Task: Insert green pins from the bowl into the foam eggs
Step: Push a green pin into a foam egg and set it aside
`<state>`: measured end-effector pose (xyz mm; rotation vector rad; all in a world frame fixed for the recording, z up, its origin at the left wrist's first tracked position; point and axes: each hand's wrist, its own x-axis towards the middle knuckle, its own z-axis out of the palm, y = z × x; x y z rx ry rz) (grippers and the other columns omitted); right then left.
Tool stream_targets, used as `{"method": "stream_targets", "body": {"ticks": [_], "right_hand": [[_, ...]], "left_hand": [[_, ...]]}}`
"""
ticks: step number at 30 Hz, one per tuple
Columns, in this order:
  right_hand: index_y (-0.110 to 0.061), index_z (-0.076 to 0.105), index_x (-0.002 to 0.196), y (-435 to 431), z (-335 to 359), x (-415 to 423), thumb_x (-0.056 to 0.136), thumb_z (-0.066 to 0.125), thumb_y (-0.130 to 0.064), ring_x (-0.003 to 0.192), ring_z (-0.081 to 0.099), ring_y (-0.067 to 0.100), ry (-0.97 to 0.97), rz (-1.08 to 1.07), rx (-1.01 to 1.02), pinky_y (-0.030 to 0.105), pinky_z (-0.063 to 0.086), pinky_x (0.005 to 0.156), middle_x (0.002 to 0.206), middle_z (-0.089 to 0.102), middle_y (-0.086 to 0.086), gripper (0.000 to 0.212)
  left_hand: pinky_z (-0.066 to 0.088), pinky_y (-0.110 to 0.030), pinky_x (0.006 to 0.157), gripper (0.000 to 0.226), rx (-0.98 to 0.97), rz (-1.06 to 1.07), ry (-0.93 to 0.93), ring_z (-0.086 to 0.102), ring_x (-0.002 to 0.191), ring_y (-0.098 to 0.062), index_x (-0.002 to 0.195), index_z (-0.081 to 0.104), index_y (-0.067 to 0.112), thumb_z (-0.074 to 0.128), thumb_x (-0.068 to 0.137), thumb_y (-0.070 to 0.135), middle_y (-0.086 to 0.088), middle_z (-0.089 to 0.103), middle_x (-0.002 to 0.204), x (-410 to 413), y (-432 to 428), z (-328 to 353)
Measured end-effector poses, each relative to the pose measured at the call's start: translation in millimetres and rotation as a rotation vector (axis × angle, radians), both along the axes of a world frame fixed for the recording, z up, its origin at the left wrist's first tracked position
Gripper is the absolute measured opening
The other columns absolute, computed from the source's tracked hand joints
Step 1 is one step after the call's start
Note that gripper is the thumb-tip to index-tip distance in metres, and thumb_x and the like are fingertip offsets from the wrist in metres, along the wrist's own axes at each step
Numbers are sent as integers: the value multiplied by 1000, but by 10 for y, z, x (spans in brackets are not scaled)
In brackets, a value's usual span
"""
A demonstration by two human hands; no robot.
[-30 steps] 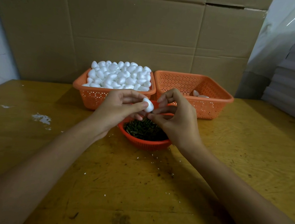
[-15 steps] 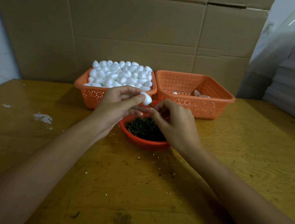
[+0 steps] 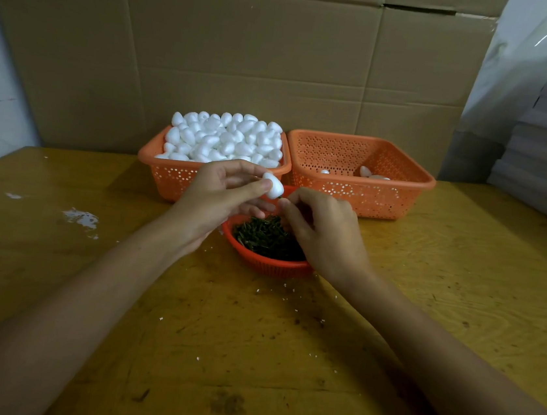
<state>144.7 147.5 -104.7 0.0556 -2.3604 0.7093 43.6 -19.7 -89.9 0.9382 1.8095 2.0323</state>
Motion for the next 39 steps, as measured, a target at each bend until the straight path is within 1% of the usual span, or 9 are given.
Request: {"method": "stream_targets", "body": {"ticks": [6,14,23,28,30,32,34,37,39], "right_hand": [[-19,68,82,4,-12,-4,104,61,-30,60,60,13,5,10,-5,39,45,62,66,66,-3,26],[-19,67,80,2,-16,-6,104,61,-30,60,59,13,7,9,-10,40,48,64,65,65,-4,26],[-18,70,83,1,-25,-19,103,63,-33,60,59,15,-10,11,11,44,48,64,66,65,-2,26],[-17,70,81,4,-31,-19,103,62,-34,60,59,13,-22,37,29,41,46,61,66,65,-2,29],[-17,68,81,8,-29,-17,104,62,-33,60,58,12,-7,34,22,37,42,59,65,64,-3,28],[-17,67,85,13,-12,-10,105,60,-30,62,59,12,28,34,-17,37,44,62,68,65,-4,25],[-14,66,90,19,22,1,107,57,-27,66,63,15,73,34,-90,44,50,66,72,67,-3,23],[-10,62,93,82,68,1,109,53,-24,69,64,21,144,6,-195,52,51,68,75,67,1,23],[-10,61,94,187,92,-14,109,50,-24,70,66,21,157,-28,-280,49,54,67,78,68,3,23]], "left_hand": [[62,-24,69,26,4,4,-5,79,94,-31,118,70,4,74,94,12,-14,80,107,14,3,3],[61,-23,69,38,32,-14,-10,80,93,-30,115,71,7,79,82,23,-14,80,106,17,2,-2],[63,-25,75,38,49,-60,-66,78,101,-27,114,74,7,82,79,18,-16,79,110,-13,-34,13],[62,-24,75,35,58,-85,-79,77,104,-26,114,75,8,82,80,15,-15,79,112,-18,-47,15],[62,-25,77,37,62,-94,-65,77,106,-28,118,74,10,80,82,13,-15,78,115,-11,-43,17],[62,-26,77,43,63,-82,-28,77,105,-32,126,70,13,79,84,10,-15,78,117,-2,-34,12],[63,-29,77,44,49,-31,27,78,100,-33,130,67,14,78,88,5,-15,78,115,2,-22,-4],[64,-30,75,33,6,35,98,78,93,-32,124,68,11,75,92,3,-14,78,109,18,5,-33],[63,-31,73,23,-41,49,158,77,90,-34,116,69,5,74,94,4,-15,79,103,28,15,-51]]}}
